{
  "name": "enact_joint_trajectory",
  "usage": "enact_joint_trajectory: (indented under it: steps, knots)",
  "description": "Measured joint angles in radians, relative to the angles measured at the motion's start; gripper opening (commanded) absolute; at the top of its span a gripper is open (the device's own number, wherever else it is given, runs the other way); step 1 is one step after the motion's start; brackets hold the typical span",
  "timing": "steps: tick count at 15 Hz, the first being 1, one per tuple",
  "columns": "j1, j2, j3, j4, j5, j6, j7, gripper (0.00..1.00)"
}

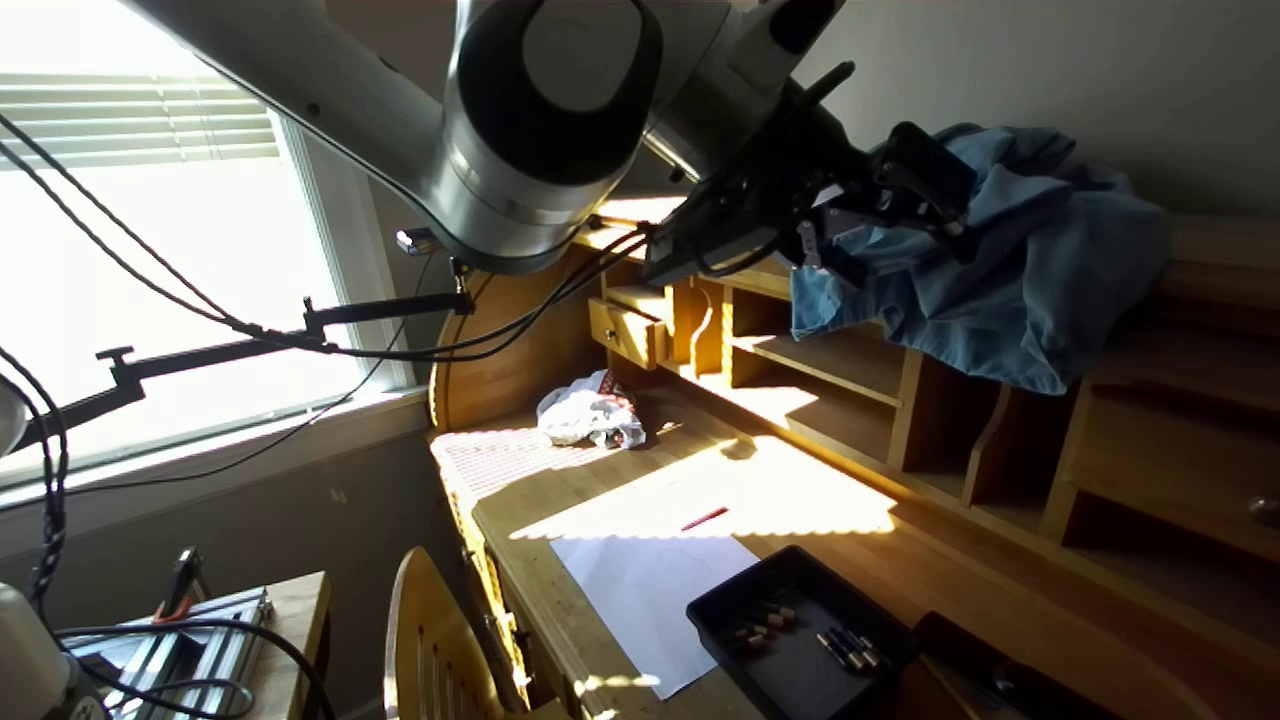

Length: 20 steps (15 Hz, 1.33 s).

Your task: Put the cloth on the desk

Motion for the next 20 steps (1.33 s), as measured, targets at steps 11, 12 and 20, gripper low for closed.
enact_joint_trajectory:
  steps: [11, 12, 20]
  knots:
    - [-0.009, 0.095, -0.008, 0.057, -0.016, 0.085, 0.013, 0.72]
    - [-0.008, 0.104, -0.008, 0.063, -0.016, 0.09, 0.013, 0.69]
    - [-0.003, 0.142, 0.007, 0.082, -0.004, 0.096, 0.032, 0.11]
